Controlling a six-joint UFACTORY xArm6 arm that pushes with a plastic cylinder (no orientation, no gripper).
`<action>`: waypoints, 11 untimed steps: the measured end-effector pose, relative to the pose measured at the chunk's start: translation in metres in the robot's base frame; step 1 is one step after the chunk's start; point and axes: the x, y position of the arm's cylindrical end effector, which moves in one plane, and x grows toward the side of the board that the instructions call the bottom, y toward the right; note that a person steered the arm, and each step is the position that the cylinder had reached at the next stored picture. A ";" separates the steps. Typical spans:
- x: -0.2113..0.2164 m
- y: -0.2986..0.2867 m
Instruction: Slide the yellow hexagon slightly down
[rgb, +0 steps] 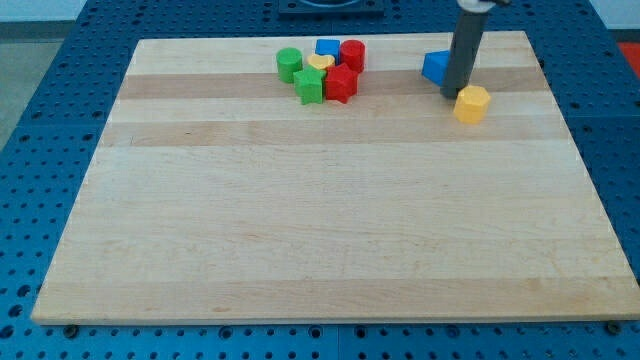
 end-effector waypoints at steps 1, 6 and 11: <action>0.036 -0.014; -0.006 0.035; 0.015 0.054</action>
